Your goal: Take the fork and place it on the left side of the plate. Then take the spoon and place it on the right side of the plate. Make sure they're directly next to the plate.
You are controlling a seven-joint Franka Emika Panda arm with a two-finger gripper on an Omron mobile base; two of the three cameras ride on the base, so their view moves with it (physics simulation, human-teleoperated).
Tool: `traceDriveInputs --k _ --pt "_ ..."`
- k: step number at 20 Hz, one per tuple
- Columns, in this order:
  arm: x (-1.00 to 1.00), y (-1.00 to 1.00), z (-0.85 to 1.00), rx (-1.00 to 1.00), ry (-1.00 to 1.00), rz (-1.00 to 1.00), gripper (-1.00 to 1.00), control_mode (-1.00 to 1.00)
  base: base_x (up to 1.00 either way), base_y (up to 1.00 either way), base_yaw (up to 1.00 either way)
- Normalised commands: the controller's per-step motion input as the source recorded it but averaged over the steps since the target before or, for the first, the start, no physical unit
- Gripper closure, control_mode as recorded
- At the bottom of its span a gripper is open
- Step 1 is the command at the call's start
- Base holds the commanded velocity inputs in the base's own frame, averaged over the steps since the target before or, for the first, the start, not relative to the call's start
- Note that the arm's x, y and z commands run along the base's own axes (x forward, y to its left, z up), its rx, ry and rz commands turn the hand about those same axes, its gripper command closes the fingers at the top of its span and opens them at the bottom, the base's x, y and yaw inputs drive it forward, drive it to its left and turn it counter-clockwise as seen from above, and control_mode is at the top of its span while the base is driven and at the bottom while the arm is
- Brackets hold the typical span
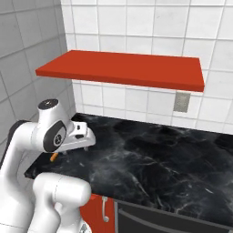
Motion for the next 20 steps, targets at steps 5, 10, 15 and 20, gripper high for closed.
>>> traceDriveInputs --k 5,10,15,20 --pt "0.27 0.88 -0.32 0.14 -0.10 -0.01 -1.00 -1.00 0.00 0.00 0.00" --pt "0.34 0.72 -0.26 0.18 -0.09 -0.01 -1.00 -1.00 0.00 0.00 0.00" --pt "0.30 0.65 -0.28 0.18 -0.04 0.00 -1.00 -1.00 0.00 0.00 0.00" --pt "0.33 0.42 -0.14 0.15 0.03 -0.01 -1.00 -1.00 0.00 0.00 0.00"
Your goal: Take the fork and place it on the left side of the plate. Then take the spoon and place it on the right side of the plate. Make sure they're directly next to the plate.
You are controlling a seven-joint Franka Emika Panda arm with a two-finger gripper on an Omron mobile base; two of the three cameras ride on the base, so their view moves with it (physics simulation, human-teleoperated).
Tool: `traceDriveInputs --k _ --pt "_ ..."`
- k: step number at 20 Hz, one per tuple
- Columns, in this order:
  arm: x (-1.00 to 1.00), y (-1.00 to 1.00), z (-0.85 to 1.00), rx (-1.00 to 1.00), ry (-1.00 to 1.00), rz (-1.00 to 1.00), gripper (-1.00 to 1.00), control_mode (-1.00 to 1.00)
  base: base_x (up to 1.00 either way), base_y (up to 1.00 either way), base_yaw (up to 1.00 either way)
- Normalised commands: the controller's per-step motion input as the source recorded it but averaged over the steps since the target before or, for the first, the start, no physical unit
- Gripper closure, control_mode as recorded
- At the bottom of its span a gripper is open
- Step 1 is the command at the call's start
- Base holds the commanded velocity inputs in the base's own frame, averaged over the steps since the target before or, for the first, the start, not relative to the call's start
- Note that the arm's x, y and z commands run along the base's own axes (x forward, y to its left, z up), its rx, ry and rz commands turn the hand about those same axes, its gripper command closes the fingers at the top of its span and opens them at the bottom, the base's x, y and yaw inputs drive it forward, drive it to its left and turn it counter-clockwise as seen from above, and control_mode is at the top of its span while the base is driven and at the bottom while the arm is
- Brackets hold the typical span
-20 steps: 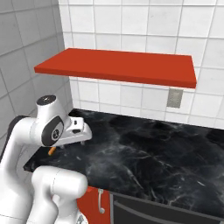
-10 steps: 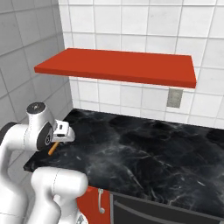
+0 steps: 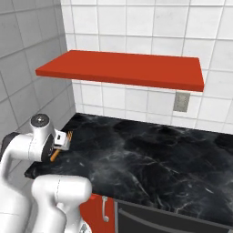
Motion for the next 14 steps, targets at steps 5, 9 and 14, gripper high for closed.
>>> traceDriveInputs --k 5,9,14 --pt "0.41 0.33 -0.05 0.00 0.14 -0.01 -1.00 -1.00 0.00 0.00 0.00" --pt "0.47 0.18 -0.01 0.00 0.19 -0.04 -1.00 -1.00 0.00 0.00 0.00" --pt "0.50 0.06 0.00 -0.01 0.25 -0.06 -1.00 -1.00 0.00 0.00 0.00"
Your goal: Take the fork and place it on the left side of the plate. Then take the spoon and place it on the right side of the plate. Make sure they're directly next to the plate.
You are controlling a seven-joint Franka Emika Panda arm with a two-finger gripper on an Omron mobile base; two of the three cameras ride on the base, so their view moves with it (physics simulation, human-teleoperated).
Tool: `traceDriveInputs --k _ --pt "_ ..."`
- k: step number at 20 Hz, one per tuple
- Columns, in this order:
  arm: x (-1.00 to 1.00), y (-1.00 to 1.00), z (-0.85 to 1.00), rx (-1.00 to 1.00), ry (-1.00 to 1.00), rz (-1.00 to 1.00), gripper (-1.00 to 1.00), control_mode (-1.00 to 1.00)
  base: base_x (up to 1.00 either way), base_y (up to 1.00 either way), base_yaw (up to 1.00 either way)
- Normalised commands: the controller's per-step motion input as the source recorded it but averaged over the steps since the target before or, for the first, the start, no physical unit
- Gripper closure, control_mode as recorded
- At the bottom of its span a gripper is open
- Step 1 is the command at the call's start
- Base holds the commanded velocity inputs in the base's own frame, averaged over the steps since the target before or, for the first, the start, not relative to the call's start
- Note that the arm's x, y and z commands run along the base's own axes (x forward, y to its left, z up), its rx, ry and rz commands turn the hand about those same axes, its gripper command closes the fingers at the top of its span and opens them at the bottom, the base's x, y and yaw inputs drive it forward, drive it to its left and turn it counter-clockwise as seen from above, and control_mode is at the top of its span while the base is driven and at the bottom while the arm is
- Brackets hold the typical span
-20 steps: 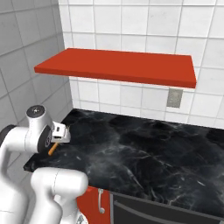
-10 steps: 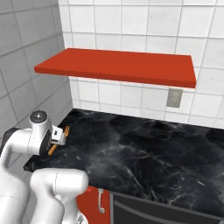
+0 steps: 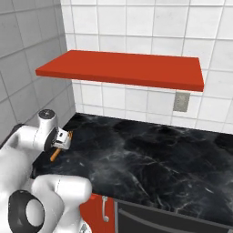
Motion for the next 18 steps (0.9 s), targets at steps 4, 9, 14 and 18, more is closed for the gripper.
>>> traceDriveInputs --k 4,9,14,18 --pt "0.43 0.00 -0.12 0.00 0.16 -0.02 -1.00 -1.00 0.00 0.00 0.00" --pt "0.43 0.00 -0.26 0.00 0.07 0.00 -1.00 -1.00 0.00 0.00 0.00" --pt "0.32 0.00 -0.44 -0.02 0.03 0.00 -1.00 -1.00 0.00 0.00 0.00" --pt "0.20 0.00 -0.48 -0.02 0.00 0.00 -1.00 -1.00 0.00 0.00 0.00"
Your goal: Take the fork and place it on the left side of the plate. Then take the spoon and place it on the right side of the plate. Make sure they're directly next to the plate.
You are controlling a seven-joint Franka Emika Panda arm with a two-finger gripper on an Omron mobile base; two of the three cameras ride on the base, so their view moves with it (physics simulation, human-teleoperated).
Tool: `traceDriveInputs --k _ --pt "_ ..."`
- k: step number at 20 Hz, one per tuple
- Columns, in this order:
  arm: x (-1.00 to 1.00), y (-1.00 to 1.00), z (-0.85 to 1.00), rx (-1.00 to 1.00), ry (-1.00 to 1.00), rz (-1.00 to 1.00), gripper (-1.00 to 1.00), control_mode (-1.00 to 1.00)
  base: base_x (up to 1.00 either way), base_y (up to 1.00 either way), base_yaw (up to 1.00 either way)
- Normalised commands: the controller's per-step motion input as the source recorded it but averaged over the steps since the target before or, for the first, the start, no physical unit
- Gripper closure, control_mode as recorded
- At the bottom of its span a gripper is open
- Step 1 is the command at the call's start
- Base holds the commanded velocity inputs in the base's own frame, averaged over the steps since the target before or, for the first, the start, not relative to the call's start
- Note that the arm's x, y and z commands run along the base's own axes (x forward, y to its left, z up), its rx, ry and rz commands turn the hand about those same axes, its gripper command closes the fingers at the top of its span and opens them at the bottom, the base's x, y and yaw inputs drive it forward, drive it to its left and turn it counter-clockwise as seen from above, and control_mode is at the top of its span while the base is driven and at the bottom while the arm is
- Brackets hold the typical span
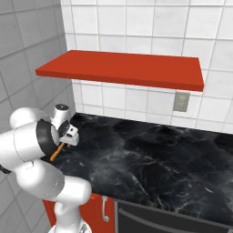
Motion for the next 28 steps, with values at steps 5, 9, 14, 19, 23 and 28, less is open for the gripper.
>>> traceDriveInputs --k 5,9,14,19,23,28 --pt "0.21 0.00 -0.34 -0.01 0.00 0.00 -1.00 -1.00 0.00 0.00 0.00" --pt "0.17 0.00 -0.26 0.00 0.00 0.00 -1.00 -1.00 0.00 0.00 0.00" --pt "0.10 0.03 -0.37 -0.01 0.00 0.00 1.00 -1.00 0.00 0.00 0.00" --pt "0.01 0.04 -0.39 -0.02 0.05 0.00 1.00 -1.00 0.00 0.00 0.00" --pt "-0.04 0.00 -0.28 0.00 0.00 0.00 1.00 -1.00 0.00 0.00 0.00" --pt "-0.23 -0.09 -0.11 0.00 -0.05 0.00 1.00 -1.00 0.00 0.00 0.00"
